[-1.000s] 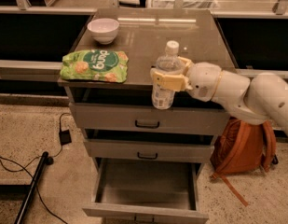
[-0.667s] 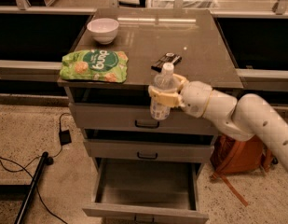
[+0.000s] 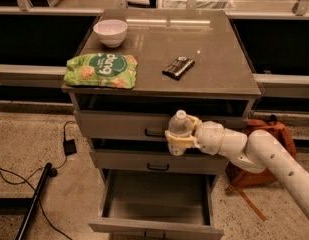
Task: Place blue plastic bottle into bottom drawer
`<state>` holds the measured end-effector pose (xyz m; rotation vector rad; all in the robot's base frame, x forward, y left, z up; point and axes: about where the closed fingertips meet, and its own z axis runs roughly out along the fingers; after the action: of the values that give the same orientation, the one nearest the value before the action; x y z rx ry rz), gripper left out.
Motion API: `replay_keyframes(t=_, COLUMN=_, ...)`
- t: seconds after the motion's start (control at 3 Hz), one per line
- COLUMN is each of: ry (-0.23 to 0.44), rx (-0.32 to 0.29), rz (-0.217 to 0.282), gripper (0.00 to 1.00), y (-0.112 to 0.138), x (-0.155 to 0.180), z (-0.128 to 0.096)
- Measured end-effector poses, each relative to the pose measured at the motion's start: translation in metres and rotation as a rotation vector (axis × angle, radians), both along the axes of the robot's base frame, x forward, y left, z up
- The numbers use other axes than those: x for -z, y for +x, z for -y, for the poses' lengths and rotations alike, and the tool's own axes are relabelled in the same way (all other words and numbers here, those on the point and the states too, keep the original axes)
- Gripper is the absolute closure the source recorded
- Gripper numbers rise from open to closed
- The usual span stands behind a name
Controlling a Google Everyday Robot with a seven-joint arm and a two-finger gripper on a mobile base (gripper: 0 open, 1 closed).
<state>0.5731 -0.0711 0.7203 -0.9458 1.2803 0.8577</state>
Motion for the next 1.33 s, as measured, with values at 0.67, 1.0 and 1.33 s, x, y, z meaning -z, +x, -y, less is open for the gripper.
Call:
replay_keyframes(t=0.67, ry=-0.018, rx=-0.048, rz=-0.017, gripper=1.0, y=-0.008, x=0.028, z=0.012)
replay_keyframes(t=1.0, ry=-0.059, rx=-0.057, rz=0.029, gripper=1.0, y=-0.004, x=0.079, z=0.017)
replay_keyframes(t=1.33, ry=-0.097, rx=-0.063, rz=0.06, gripper=1.0, y=-0.002, x=0.16, z=0.033)
